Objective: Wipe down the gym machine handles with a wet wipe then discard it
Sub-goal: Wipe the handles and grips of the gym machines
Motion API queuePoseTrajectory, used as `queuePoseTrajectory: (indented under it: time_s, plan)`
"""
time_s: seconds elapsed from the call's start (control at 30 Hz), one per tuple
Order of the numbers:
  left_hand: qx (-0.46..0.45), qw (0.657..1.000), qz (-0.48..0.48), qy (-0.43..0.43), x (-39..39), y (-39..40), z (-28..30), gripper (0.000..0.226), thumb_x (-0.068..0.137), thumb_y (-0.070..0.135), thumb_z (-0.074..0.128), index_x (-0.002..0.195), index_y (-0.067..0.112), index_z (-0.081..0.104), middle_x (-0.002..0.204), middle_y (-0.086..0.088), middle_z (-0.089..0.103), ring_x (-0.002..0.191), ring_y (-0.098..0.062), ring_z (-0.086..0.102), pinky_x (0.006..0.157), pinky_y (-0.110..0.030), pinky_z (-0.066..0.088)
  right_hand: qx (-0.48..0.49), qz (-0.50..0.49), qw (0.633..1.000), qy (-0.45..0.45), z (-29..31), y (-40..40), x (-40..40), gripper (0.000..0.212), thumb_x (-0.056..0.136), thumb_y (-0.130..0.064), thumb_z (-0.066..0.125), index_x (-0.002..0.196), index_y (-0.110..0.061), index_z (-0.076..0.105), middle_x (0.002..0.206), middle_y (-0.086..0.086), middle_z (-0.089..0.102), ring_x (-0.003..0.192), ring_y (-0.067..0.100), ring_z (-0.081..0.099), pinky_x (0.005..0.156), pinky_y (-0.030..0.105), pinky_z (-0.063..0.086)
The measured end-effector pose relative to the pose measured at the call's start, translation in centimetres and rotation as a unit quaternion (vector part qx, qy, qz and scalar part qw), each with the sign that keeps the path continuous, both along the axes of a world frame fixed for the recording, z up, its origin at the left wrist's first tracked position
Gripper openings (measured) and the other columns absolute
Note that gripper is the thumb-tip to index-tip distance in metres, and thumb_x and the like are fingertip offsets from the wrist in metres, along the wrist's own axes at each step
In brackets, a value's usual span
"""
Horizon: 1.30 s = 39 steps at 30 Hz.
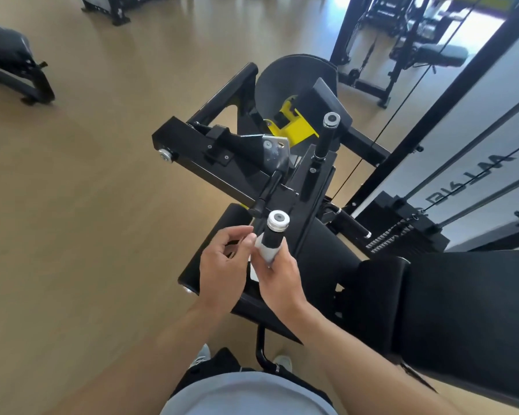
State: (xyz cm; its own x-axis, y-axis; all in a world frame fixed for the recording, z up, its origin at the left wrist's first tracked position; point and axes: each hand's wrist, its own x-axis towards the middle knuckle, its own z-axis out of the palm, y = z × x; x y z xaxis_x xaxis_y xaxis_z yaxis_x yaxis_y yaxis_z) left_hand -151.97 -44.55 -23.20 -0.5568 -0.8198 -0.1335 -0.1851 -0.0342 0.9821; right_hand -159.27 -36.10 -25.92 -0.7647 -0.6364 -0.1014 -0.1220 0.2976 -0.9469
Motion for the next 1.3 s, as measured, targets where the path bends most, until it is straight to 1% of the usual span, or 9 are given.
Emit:
queuePoseTrajectory:
  time_s: [0.17,0.4,0.53,0.6,0.73,0.8,1.0,1.13,1.3]
  plan:
    - [-0.032,0.998,0.031,0.036,-0.2,0.7,1.0,0.01,0.098,0.02,0.063,0.102,0.022,0.073,0.091,0.009,0.074,0.085,-0.008,0.069,0.077,-0.02,0.052,-0.072,-0.037,0.996,-0.033,2.8,-1.3,-1.8,0.016,0.095,-0.031,0.066,0.098,-0.027,0.051,0.088,-0.003,0.066,0.08,0.029,0.063,0.072,0.057,0.057]
    - [0.058,0.998,0.024,-0.017,1.3,0.7,-1.4,0.015,0.099,0.024,0.06,0.104,0.028,0.074,0.097,0.008,0.075,0.097,-0.013,0.071,0.094,-0.044,0.057,-0.043,-0.04,0.993,-0.103,1.7,-0.7,0.2,0.015,0.097,-0.011,0.063,0.108,-0.016,0.056,0.096,0.007,0.068,0.085,0.021,0.067,0.08,0.043,0.058]
    - [0.055,0.997,0.054,-0.001,1.7,-0.6,-0.8,0.014,0.097,0.028,0.062,0.101,0.03,0.074,0.094,0.011,0.075,0.097,-0.012,0.069,0.096,-0.047,0.055,-0.081,-0.068,0.993,-0.05,4.1,-1.7,-1.1,0.01,0.095,-0.009,0.064,0.099,-0.008,0.055,0.073,-0.01,0.061,0.062,0.003,0.055,0.058,0.025,0.05]
    - [0.057,0.997,0.059,0.006,1.6,-0.9,-0.5,0.014,0.097,0.028,0.062,0.1,0.03,0.075,0.092,0.011,0.075,0.097,-0.012,0.069,0.096,-0.047,0.055,-0.074,-0.063,0.995,-0.025,4.7,-1.5,-1.6,0.014,0.096,-0.014,0.065,0.103,-0.006,0.056,0.077,0.0,0.061,0.062,0.008,0.055,0.056,0.026,0.05]
    - [0.047,0.998,0.047,0.003,1.6,-0.8,-0.5,0.013,0.097,0.024,0.062,0.101,0.028,0.074,0.095,0.01,0.075,0.097,-0.012,0.07,0.095,-0.047,0.056,0.016,-0.009,0.998,-0.067,1.4,0.0,0.2,0.017,0.098,-0.02,0.065,0.105,-0.035,0.059,0.097,-0.006,0.07,0.091,0.01,0.066,0.087,0.034,0.056]
    - [0.049,0.998,0.047,0.007,1.8,-0.6,-0.5,0.013,0.097,0.024,0.062,0.102,0.027,0.074,0.095,0.009,0.074,0.098,-0.012,0.07,0.095,-0.046,0.056,0.017,-0.021,0.995,-0.097,0.9,0.0,0.7,0.018,0.097,-0.019,0.066,0.107,-0.033,0.06,0.1,-0.006,0.072,0.098,0.008,0.067,0.094,0.04,0.055]
    - [0.062,0.996,0.06,0.006,2.3,-1.0,-0.5,0.012,0.097,0.027,0.063,0.101,0.028,0.074,0.095,0.01,0.073,0.098,-0.013,0.069,0.095,-0.042,0.056,-0.042,-0.061,0.997,-0.025,4.5,-1.6,-2.3,0.012,0.094,-0.021,0.068,0.101,-0.015,0.061,0.089,0.005,0.066,0.073,0.007,0.06,0.063,0.026,0.054]
    - [0.063,0.997,0.033,0.002,2.3,-0.4,-0.7,0.013,0.098,0.025,0.062,0.101,0.028,0.073,0.096,0.008,0.074,0.098,-0.015,0.07,0.087,-0.03,0.057,-0.029,-0.041,0.998,-0.044,2.8,-1.3,-0.5,0.012,0.097,-0.021,0.065,0.104,-0.024,0.055,0.093,0.0,0.065,0.08,0.015,0.061,0.077,0.037,0.056]
    - [0.037,0.999,0.011,-0.002,1.9,0.4,-0.8,0.014,0.098,0.023,0.062,0.104,0.026,0.074,0.096,0.007,0.076,0.096,-0.014,0.072,0.089,-0.035,0.059,-0.037,-0.023,0.998,-0.044,2.1,0.1,1.0,0.021,0.1,-0.038,0.059,0.116,-0.028,0.049,0.104,-0.002,0.065,0.096,0.024,0.063,0.086,0.051,0.056]
